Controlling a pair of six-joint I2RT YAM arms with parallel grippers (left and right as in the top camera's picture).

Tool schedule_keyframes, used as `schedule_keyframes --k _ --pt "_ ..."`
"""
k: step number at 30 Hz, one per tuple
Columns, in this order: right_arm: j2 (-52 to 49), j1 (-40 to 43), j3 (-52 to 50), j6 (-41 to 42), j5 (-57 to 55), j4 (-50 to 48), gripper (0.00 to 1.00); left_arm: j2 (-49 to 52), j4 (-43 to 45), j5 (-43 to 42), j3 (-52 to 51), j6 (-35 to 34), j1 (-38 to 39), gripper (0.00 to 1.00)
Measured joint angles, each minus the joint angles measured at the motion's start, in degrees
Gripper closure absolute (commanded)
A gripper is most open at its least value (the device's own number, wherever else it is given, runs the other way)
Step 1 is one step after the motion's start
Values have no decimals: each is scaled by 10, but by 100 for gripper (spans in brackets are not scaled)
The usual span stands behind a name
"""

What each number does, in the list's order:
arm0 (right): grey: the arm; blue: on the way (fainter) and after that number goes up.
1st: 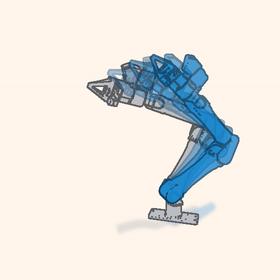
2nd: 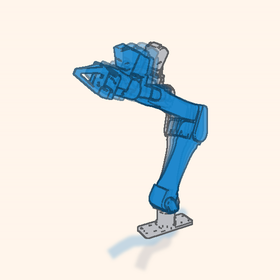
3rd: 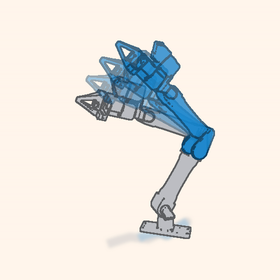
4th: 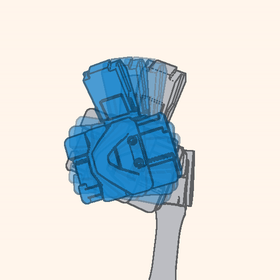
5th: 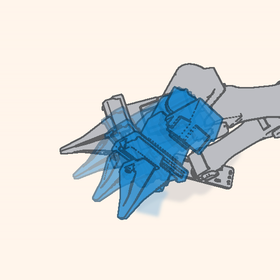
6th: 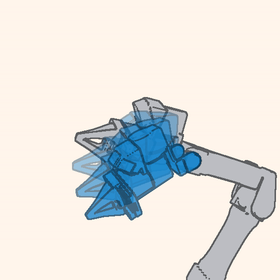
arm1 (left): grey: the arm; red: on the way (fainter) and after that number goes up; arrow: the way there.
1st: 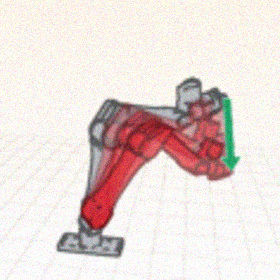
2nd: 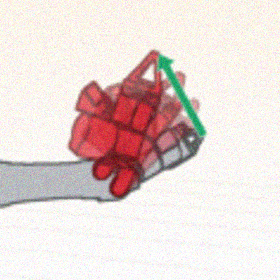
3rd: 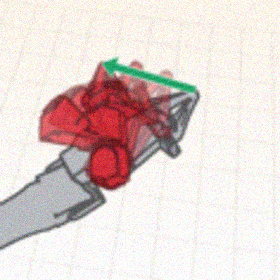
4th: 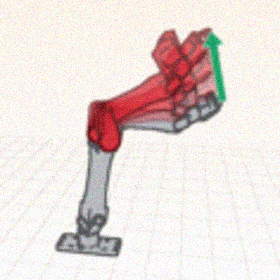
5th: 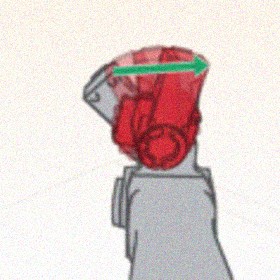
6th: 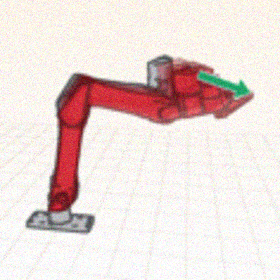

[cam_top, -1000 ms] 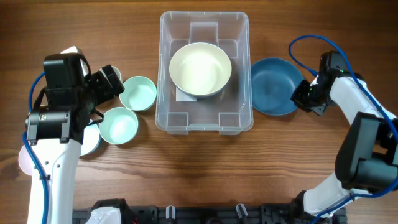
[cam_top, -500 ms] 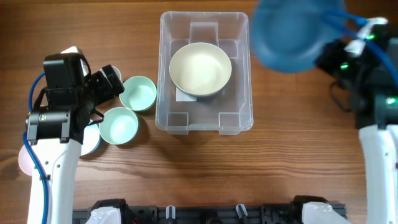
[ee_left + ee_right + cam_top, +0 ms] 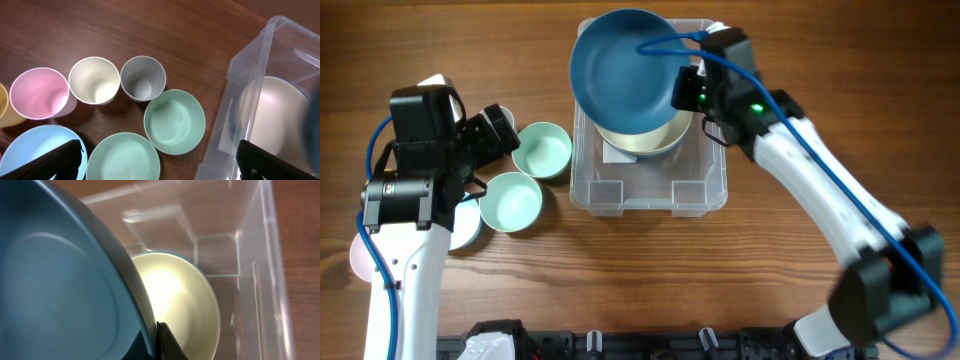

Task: Pack container
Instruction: 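Carry the large blue bowl onto the stack in the container and release, then move the left gripper down to the pink bowl and grasp its rim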

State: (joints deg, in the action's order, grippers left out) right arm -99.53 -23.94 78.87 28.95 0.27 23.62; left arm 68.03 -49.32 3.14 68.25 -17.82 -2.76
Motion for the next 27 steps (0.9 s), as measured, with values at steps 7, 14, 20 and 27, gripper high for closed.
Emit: schedule_keyframes --k 7,14,20,27 --pt "-36 9 -6 8 3 -18 48 0 0 0 0 0 0 0" --pt "123 79 -4 1 7 43 40 0 0 0 0 0 0 0" --pt "233 268 12 -3 -10 137 24 0 0 0 0 0 0 0" --pt "211 449 12 14 -18 214 0 0 43 -30 0 0 0 0"
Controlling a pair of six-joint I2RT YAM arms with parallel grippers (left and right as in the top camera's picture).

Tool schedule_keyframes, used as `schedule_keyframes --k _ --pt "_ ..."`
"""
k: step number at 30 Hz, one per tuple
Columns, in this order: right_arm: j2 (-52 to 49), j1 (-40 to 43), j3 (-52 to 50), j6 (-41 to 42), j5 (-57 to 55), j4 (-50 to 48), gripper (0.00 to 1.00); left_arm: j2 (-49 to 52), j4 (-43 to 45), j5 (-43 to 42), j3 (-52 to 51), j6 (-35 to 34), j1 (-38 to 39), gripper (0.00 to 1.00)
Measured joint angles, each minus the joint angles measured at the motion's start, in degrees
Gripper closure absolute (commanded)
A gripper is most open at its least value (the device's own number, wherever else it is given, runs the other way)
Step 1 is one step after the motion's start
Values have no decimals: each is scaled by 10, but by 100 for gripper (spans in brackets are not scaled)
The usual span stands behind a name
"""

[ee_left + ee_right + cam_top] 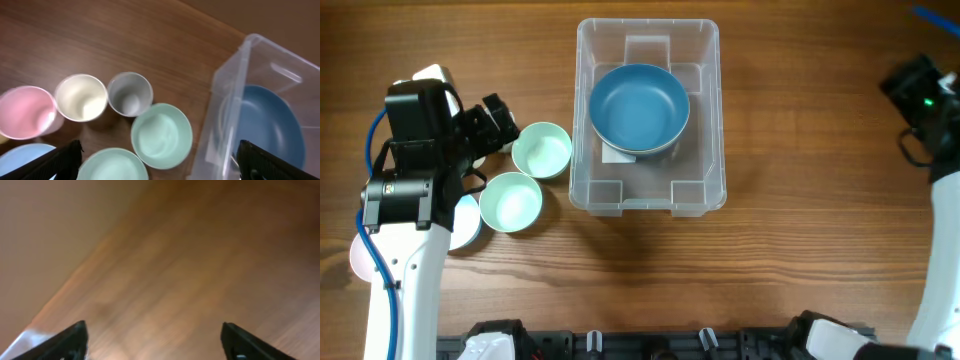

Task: Pack container
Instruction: 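Move the left gripper down to the pink bowl and grasp its rim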

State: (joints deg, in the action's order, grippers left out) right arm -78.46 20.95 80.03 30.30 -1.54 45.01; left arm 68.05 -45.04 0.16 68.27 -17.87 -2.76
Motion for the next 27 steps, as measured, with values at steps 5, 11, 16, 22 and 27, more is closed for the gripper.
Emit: schedule_keyframes --k 5,11,16,22,27 --pt "-24 29 0 8 0 22 1 0 -22 -38 0 0 0 0" --pt "-34 28 0 8 0 24 0 0 -87 2 2 -84 -46 0" --pt "-34 28 0 8 0 24 0 0 -150 28 7 -171 -203 0" --pt "-34 28 0 8 0 23 1 2 -222 37 9 -255 -410 0" --pt "-34 28 0 8 0 24 1 14 -220 45 9 -278 -512 2"
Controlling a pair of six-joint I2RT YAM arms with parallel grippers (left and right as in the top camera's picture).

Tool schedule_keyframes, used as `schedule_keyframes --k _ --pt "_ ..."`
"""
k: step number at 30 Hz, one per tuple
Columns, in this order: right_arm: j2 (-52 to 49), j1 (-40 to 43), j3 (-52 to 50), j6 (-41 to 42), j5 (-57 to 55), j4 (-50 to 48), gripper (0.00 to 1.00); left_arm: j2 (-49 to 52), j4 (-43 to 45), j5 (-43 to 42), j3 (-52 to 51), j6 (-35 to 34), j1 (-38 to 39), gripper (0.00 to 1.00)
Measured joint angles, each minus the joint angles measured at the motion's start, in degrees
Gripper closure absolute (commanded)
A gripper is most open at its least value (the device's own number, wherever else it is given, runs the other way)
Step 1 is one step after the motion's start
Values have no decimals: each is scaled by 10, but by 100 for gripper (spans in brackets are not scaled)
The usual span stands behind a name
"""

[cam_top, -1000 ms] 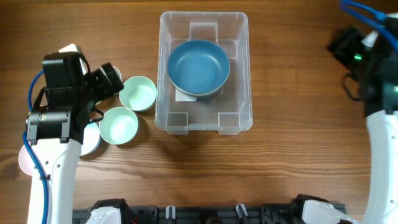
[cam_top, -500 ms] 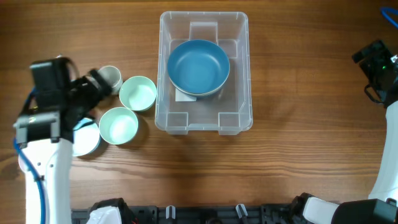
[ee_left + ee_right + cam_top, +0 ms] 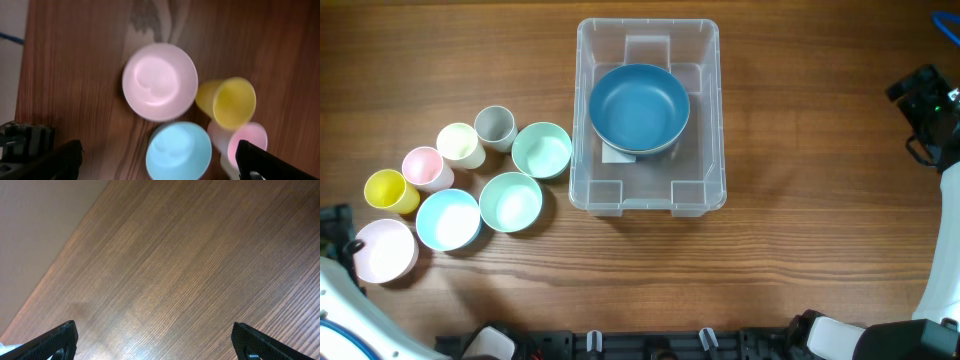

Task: Pack container
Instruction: 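Move the left gripper down to the pink bowl and grasp its rim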

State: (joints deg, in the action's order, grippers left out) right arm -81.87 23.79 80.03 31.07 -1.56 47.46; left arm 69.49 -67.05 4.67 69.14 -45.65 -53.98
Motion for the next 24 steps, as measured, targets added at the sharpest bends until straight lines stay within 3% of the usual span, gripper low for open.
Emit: schedule_keyframes --k 10,16,24 --pt "0 0 0 0 0 0 0 143 68 7 -71 -10 -37 12" --pt "0 0 0 0 0 0 1 217 119 7 -78 -9 -38 42" --pt "0 0 0 0 0 0 0 282 128 31 -78 -10 -38 46"
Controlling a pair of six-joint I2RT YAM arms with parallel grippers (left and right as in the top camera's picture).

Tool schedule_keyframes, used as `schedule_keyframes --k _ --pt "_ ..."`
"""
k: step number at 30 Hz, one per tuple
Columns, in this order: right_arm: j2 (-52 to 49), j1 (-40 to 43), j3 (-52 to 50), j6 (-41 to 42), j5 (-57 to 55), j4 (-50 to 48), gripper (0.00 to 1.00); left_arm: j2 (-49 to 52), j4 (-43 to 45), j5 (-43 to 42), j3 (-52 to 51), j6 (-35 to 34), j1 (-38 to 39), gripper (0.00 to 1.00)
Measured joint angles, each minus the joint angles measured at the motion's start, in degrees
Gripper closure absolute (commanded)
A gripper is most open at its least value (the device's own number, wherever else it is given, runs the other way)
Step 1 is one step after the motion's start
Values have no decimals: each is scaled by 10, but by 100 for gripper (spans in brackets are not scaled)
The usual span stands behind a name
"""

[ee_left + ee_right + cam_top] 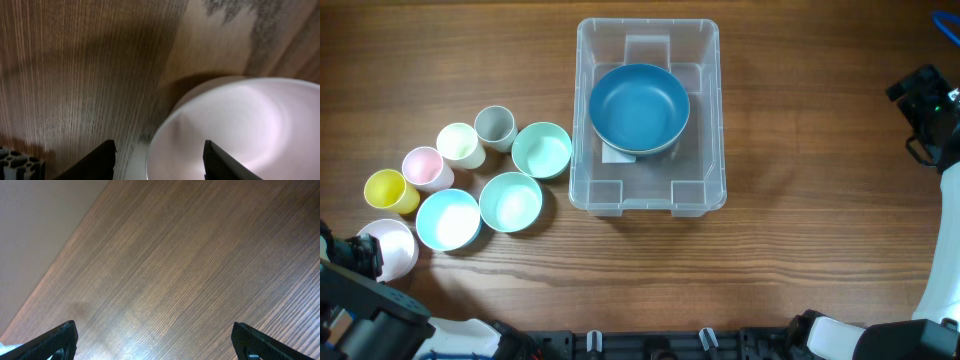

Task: Pack container
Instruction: 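Move the left gripper down to the pink bowl and grasp its rim, then carry the pink bowl into the container beside the blue bowl and release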

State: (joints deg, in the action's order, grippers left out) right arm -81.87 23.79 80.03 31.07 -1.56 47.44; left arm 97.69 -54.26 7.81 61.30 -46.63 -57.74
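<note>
The clear container point(712, 150) stands at mid-table with a dark blue bowl point(638, 106) in it. A pale pink bowl point(392, 245) sits at the front left and fills the left wrist view point(240, 125). My left gripper point(160, 162) is low over its rim and open, one finger point(97, 162) outside the rim and the other over the inside. In the overhead view the left gripper point(355, 262) is partly cut off. My right gripper point(160, 345) is open over bare wood, at the far right point(920, 95).
Left of the container stand a grey cup point(494, 127), a cream cup point(460, 145), a pink cup point(423, 167), a yellow cup point(386, 190), a light blue bowl point(448, 218) and two mint bowls point(510, 200) point(542, 149).
My left gripper has come down from high above the pink bowl to its rim, and its fingers stand closer together. The right arm has not moved.
My right gripper held the blue bowl over a cream bowl in the container, with my left gripper above the cups. Then the blue bowl lay in the container and the right arm was far right, open. The left arm then went to the front left, now at the pink bowl.
</note>
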Motion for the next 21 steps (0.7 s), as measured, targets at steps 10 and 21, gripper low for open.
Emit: schedule_keyframes --k 10,21 --pt "0 0 0 0 0 0 0 17 8 12 2 0 0 96" --pt "0 0 0 0 0 0 0 -14 -50 9 4 -1 -20 96"
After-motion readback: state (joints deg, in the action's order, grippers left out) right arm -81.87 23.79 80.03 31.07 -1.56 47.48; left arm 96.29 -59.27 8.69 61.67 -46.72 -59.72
